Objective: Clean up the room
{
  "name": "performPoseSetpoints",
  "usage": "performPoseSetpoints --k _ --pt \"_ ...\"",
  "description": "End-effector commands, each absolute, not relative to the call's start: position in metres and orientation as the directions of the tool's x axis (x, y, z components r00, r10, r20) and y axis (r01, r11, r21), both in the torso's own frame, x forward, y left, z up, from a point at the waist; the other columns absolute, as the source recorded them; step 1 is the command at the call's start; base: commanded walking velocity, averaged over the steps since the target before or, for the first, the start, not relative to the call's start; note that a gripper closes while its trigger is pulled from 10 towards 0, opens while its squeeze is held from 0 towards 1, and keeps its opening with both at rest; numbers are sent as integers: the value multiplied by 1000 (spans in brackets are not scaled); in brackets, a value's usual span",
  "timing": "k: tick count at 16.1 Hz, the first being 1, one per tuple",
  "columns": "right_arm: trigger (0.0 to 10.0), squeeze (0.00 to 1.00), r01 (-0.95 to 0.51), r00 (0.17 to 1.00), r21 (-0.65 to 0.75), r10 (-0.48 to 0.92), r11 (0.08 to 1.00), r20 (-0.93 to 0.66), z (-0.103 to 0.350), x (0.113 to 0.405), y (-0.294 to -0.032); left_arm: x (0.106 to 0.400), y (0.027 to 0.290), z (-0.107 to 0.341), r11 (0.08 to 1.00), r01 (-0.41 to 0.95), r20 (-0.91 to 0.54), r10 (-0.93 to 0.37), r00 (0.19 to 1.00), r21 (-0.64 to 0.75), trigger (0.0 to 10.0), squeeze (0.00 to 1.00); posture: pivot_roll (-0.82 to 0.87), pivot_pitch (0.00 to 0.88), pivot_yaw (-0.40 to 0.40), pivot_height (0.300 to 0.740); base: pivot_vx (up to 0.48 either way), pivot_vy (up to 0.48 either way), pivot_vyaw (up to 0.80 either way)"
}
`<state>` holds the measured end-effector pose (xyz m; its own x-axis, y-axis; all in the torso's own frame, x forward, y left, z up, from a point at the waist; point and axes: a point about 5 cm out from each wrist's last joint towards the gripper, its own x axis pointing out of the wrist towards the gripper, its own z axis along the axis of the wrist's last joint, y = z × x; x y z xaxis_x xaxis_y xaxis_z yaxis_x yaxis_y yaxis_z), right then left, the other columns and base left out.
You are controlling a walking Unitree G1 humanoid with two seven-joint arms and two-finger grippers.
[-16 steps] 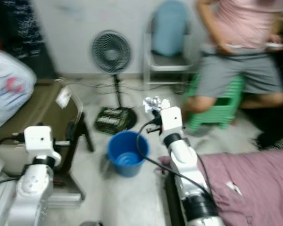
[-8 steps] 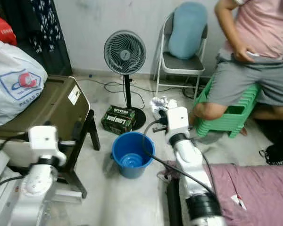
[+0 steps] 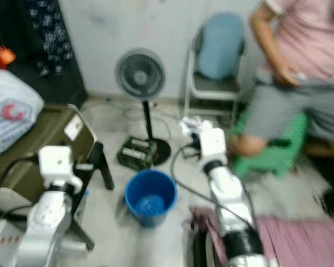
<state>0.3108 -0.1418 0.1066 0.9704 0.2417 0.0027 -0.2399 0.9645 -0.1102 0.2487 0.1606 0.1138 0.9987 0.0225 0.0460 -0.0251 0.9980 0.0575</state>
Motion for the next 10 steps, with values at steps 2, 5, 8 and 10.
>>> performPoseSetpoints --k 2,5,8,10 --pt "10000 0 -266 962 -104 271 958 35 115 314 -133 248 166 112 997 -45 38 43 998 66 10000 0 -1 0 -82 740 338 0 278" --pt "10000 0 -266 962 -99 271 959 34 114 314 -134 249 165 111 996 -49 31 47 998 78 10000 0 -1 0 -87 740 232 0 0" --pt "10000 0 -262 963 -95 266 960 31 113 315 -134 249 166 111 996 -54 31 52 998 77 10000 0 4 0 -87 740 0 0 0" --pt "10000 0 -273 960 -109 278 956 36 115 315 -132 250 167 112 995 -55 30 53 998 77 10000 0 1 0 -86 740 0 0 400"
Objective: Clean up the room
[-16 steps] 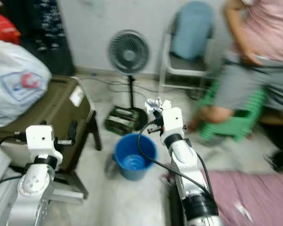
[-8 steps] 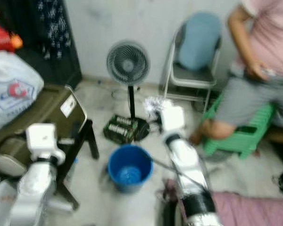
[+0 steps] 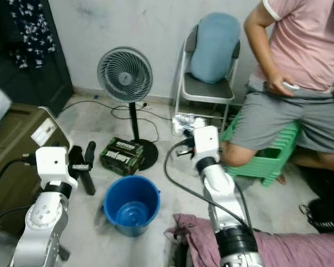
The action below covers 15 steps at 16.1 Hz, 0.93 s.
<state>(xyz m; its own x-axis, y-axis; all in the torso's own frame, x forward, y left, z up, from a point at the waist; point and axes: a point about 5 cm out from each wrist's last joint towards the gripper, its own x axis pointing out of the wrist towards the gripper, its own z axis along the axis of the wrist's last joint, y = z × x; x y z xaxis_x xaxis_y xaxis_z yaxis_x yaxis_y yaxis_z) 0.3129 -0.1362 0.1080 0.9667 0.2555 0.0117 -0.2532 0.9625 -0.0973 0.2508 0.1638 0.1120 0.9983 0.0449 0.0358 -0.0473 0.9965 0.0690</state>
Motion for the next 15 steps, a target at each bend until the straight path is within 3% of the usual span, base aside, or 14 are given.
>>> performPoseSetpoints --k 1,7,11,13,15 --pt "10000 0 -273 960 -113 279 955 36 115 315 -131 250 167 112 995 -56 30 54 998 78 10000 0 0 0 -87 740 0 0 800" --pt "10000 0 -269 961 -101 274 958 31 114 316 -132 251 167 112 995 -60 26 58 998 75 10000 0 0 0 -88 740 0 0 800" --pt "10000 0 -256 965 -77 260 964 38 116 318 -132 253 169 112 997 -67 20 66 998 47 10000 0 -9 0 -76 740 0 0 0" --pt "10000 0 -258 965 -71 261 963 28 115 319 -132 253 169 112 997 -62 14 62 998 49 10000 0 -9 0 -76 740 0 364 0" --pt "10000 0 -248 968 -57 249 967 20 114 320 -133 253 169 112 997 -65 12 64 998 48 10000 0 -9 0 -76 740 0 366 -734"
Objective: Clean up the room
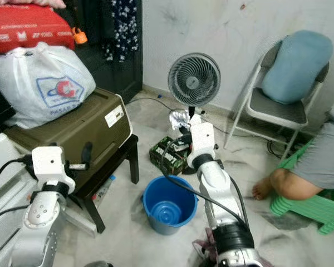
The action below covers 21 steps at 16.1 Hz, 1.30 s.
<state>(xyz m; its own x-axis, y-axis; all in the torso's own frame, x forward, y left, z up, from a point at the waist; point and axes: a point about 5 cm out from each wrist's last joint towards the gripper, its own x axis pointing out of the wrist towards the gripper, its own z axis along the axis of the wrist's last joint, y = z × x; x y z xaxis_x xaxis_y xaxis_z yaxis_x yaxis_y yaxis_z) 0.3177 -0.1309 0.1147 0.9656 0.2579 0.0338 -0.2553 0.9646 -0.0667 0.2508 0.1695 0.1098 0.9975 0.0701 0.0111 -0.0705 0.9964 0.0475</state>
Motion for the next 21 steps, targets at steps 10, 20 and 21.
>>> performPoseSetpoints --k 10,20,21 --pt "10000 0 -253 967 -56 254 966 19 113 320 -132 253 167 113 997 -53 17 52 999 58 10000 0 -6 0 -78 740 0 254 0" --pt "10000 0 -257 966 -57 258 965 14 113 321 -131 254 164 117 999 -28 46 26 999 46 10000 0 -8 0 -76 740 0 384 0" --pt "10000 0 -258 966 -57 259 965 13 113 321 -131 254 162 118 999 -15 55 13 998 44 10000 0 -8 0 -76 740 0 0 0"
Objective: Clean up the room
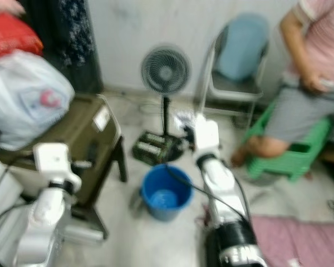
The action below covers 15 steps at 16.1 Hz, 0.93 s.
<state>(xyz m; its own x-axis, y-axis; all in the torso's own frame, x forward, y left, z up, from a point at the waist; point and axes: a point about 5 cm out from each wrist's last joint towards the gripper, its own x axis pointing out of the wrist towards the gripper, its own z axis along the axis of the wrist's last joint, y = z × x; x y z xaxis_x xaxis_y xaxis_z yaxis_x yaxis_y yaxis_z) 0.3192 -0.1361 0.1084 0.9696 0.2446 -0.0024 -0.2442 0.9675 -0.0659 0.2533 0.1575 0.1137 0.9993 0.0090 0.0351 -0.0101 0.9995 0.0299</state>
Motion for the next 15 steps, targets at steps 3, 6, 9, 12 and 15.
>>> performPoseSetpoints --k 3,6,9,12,15 --pt "10000 0 -258 966 -57 259 964 12 113 321 -131 253 161 118 999 -4 55 2 998 33 10000 0 -8 0 -76 740 0 0 0" --pt "10000 0 -258 966 -57 259 964 10 112 322 -131 252 159 119 1000 18 69 -19 997 22 10000 0 -9 0 -76 740 85 0 0" --pt "10000 0 -258 966 -58 259 964 9 112 321 -131 252 159 119 999 31 74 -32 997 11 10000 0 -10 0 -74 740 330 0 0" --pt "10000 0 -260 965 -61 261 964 6 111 320 -131 251 158 118 999 34 70 -35 997 11 10000 0 -11 0 -79 740 402 0 0" --pt "10000 0 -266 964 -62 267 962 7 111 320 -131 251 158 118 999 35 67 -35 997 11 10000 0 -10 0 -81 740 402 0 0"
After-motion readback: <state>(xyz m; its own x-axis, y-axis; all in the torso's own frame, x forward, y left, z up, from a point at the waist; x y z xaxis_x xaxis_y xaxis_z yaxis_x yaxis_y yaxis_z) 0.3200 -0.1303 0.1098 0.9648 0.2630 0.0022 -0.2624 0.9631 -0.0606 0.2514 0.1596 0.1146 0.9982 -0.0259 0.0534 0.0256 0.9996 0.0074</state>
